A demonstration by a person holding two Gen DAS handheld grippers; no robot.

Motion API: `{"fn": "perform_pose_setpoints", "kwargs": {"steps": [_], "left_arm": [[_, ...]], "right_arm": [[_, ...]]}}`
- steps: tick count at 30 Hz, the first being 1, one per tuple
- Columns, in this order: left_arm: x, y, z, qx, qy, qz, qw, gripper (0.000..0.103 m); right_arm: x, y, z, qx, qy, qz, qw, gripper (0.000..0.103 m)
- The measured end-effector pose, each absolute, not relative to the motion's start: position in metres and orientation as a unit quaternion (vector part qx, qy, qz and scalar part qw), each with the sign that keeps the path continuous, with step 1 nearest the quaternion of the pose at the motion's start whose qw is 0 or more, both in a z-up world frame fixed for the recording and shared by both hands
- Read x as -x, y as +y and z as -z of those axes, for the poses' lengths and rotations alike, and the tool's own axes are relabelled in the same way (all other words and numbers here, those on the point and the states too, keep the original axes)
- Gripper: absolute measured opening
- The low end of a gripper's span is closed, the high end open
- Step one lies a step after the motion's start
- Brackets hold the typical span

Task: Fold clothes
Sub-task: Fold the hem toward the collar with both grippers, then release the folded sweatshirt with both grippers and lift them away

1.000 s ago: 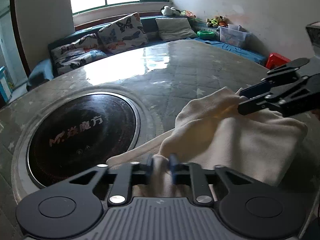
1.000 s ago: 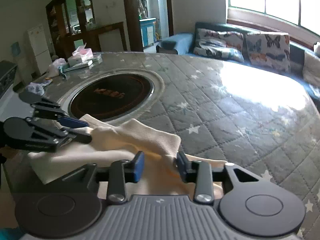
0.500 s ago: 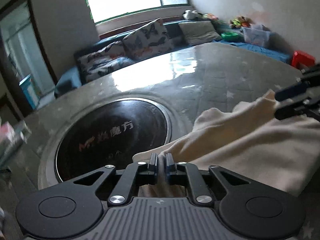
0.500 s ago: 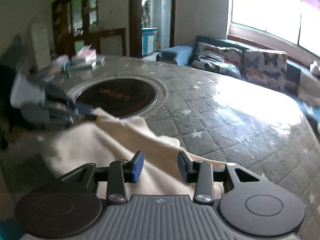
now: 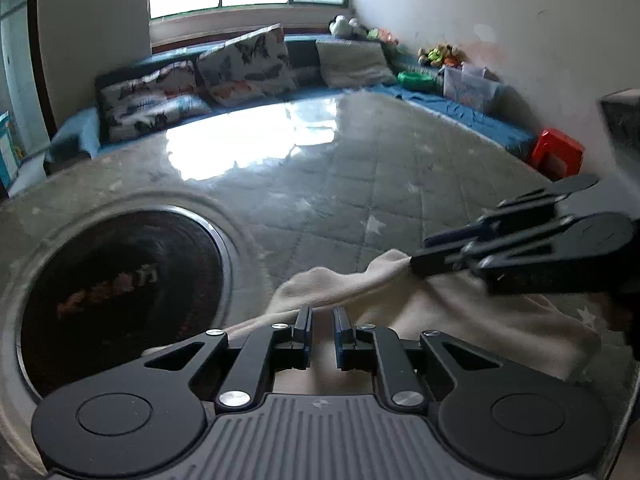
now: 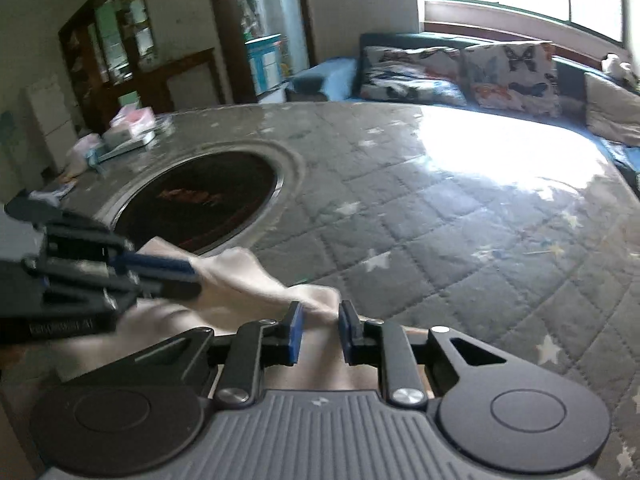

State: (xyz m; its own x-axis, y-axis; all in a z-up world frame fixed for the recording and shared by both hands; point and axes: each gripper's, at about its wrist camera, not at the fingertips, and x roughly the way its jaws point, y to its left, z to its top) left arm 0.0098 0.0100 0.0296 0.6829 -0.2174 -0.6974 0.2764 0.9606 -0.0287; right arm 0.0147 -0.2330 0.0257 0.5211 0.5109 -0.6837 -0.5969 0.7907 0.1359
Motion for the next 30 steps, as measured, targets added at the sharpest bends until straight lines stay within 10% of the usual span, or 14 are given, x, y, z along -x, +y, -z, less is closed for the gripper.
{"fn": "perform_pose_setpoints", "kwargs": {"steps": [30], "left_arm": [[-0.003, 0.009, -0.027, -0.035, 0.363, 0.101, 0.926, 0.019]], "right_arm": [[0.021, -0.288, -0.026, 0.108, 0.353, -0.261, 0.892, 0.008]]}}
